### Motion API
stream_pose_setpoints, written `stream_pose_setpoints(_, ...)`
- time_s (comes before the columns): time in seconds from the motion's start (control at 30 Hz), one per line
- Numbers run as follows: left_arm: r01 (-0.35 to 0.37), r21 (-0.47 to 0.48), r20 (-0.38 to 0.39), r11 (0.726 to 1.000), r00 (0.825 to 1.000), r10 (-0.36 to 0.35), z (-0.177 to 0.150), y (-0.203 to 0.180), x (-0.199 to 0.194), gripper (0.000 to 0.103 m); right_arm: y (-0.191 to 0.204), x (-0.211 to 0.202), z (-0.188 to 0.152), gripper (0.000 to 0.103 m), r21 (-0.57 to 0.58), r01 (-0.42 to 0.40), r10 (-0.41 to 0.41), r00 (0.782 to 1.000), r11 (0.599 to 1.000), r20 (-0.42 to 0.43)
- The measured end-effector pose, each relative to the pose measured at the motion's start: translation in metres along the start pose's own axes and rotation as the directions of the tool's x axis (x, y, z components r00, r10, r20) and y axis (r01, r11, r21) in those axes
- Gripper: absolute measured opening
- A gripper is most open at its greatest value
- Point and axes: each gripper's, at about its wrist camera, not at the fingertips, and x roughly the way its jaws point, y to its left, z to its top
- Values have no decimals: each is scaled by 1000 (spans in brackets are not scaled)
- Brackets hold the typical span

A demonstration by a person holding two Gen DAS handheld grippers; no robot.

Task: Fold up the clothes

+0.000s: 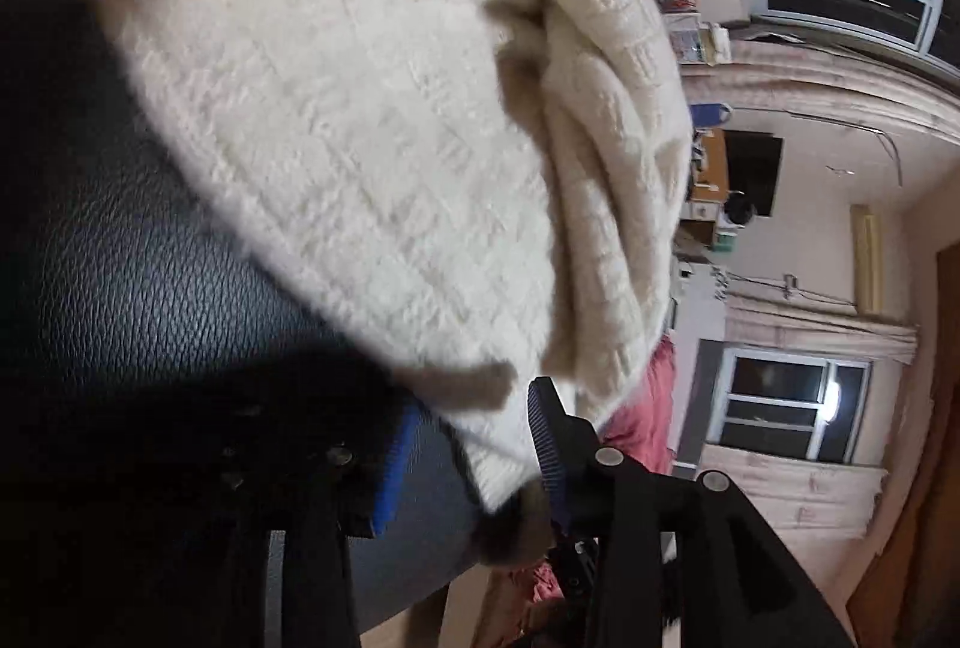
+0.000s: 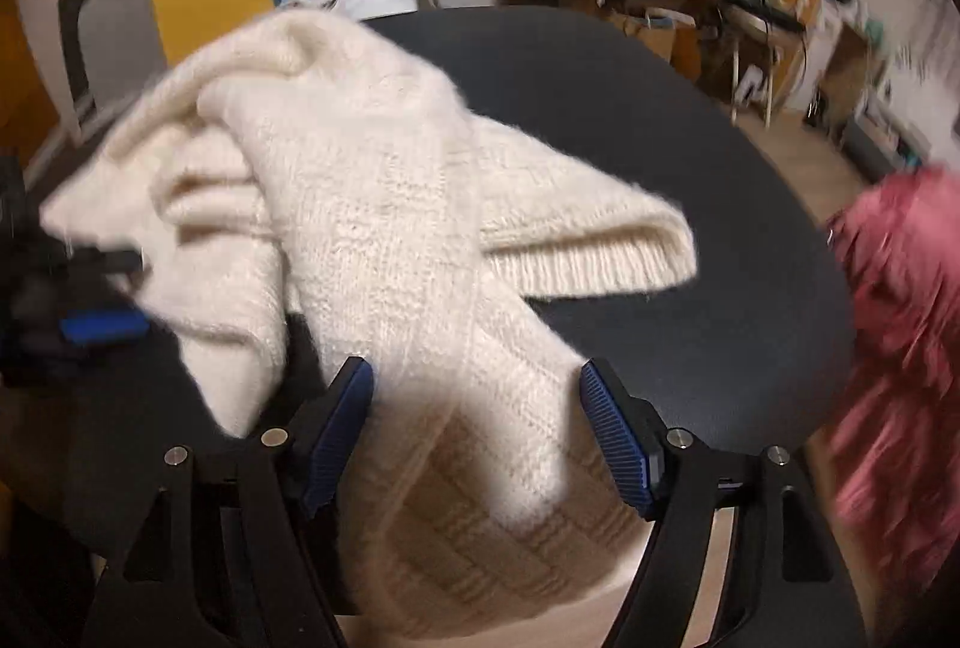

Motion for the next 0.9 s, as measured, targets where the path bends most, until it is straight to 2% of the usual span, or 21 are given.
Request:
stream_pose_setpoints(0.03,-25,31,7,999,1000,25,0,-4,-1,10,6,-2,-1,24,-36,15,-15,1000,999,6)
stream_pose_setpoints(0.07,-33,62,22,998,999,32,-1,-8,-6,5,13,-4,-1,16,-72,30,-30,999,997,13)
stream_pose_setpoints(0.17,-35,174,63,984,998,24,-6,-23,-28,4,28,-11,-2,16,-150,62,-59,998,987,25)
stream_pose_setpoints(0.23,-27,271,70,962,998,8,-10,-34,-48,4,28,-13,1,16,-158,67,-66,998,985,13)
stream_pose_setpoints(0.33,3,361,60,933,998,-26,-9,-41,-81,4,19,-25,22,16,-207,168,-159,985,964,62)
stream_pose_setpoints(0.4,5,408,54,913,998,-29,-3,-38,-104,4,12,-34,39,16,-223,255,-236,966,941,109)
stream_pose_setpoints(0.43,4,421,43,907,999,-24,1,-32,-113,4,4,-40,54,16,-219,309,-283,948,925,142)
stream_pose_setpoints(0.53,-39,446,22,894,999,33,12,-3,-140,4,-21,-40,95,16,-155,399,-371,911,904,180)
stream_pose_setpoints(0.6,-82,450,16,889,996,84,11,8,-144,4,-34,-25,118,16,-118,436,-415,894,892,167)
stream_pose_setpoints(0.67,-141,436,39,889,990,138,9,24,-151,4,-47,6,137,16,-86,448,-438,892,890,107)
stream_pose_setpoints(0.73,-159,427,30,890,986,162,11,37,-156,4,-48,37,149,16,-82,448,-448,894,890,23)
stream_pose_setpoints(0.8,-171,421,6,891,983,186,12,48,-164,5,-43,57,142,16,-92,392,-398,915,915,-60)
stream_pose_setpoints(0.9,-100,448,-16,888,993,120,13,48,-188,13,-34,70,130,16,-83,293,-302,943,953,-139)
